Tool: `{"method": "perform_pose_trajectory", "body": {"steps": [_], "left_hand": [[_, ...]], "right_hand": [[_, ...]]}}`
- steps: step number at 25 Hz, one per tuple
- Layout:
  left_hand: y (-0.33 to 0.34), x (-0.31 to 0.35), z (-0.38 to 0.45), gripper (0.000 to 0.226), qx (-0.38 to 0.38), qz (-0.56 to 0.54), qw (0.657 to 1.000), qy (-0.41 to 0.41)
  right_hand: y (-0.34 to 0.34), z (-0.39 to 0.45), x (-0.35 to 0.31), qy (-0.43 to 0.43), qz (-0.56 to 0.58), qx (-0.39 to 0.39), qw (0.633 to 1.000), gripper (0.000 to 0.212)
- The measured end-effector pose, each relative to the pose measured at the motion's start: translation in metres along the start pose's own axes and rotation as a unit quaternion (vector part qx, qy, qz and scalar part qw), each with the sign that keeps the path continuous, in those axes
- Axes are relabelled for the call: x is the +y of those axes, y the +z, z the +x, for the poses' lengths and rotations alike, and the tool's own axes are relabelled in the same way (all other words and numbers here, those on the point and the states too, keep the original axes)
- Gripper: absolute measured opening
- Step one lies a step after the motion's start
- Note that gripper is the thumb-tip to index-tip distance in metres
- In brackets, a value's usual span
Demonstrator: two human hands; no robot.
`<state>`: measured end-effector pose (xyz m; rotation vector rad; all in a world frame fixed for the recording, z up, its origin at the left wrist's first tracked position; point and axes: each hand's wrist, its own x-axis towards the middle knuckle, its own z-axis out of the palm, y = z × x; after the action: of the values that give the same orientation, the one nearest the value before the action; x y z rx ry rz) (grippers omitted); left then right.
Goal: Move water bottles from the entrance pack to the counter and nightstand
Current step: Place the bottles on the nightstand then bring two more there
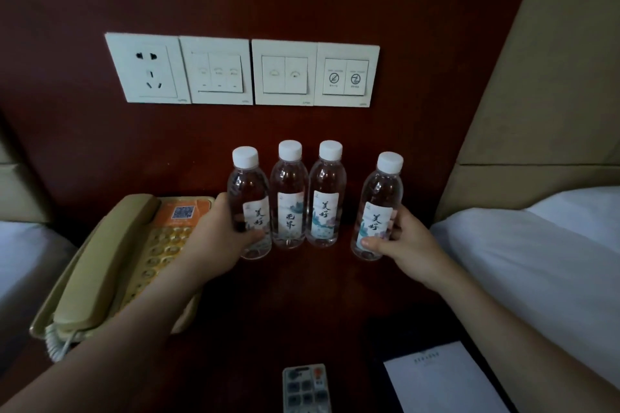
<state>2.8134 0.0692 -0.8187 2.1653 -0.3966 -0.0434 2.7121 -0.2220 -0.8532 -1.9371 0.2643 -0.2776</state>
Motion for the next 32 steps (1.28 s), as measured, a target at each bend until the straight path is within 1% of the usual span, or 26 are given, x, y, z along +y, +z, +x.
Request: {"method": "perform_pose_trajectory", "body": {"steps": [4, 10, 13, 17, 21, 23, 29, 32], "left_hand": [[-0.007, 0.001, 0.016, 0.062, -0.056, -0.089, 0.993, -0.054], [0.003, 0.006, 0.017, 0.068, -0.074, -0.173, 0.977, -0.098], [0.005, 0.003, 0.020, 0.070, -0.075, -0.183, 0.974, -0.109], [0.007, 0.000, 0.018, 0.074, -0.077, -0.191, 0.973, -0.108], [0.009, 0.000, 0.014, 0.073, -0.075, -0.208, 0.969, -0.107], [0.010, 0.000, 0.012, 0.070, -0.067, -0.203, 0.971, -0.103], [0.015, -0.006, 0.013, 0.074, -0.078, -0.213, 0.968, -0.110], [0.024, -0.005, 0.008, 0.073, -0.043, -0.202, 0.974, -0.093]], "right_hand": [[0.003, 0.013, -0.001, -0.004, 0.014, -0.019, 1.000, 0.060], [0.008, 0.022, -0.007, -0.005, 0.033, -0.052, 0.998, 0.055], [0.011, 0.027, -0.010, -0.002, 0.031, -0.059, 0.998, 0.055], [0.008, 0.034, -0.010, 0.014, 0.034, -0.095, 0.995, 0.065], [0.003, 0.038, -0.011, 0.031, 0.035, -0.119, 0.992, 0.070], [0.004, 0.038, -0.010, 0.034, 0.035, -0.119, 0.992, 0.072], [0.006, 0.035, -0.011, 0.035, 0.028, -0.111, 0.993, 0.066], [0.005, 0.035, -0.012, 0.038, 0.033, -0.111, 0.993, 0.065]]}}
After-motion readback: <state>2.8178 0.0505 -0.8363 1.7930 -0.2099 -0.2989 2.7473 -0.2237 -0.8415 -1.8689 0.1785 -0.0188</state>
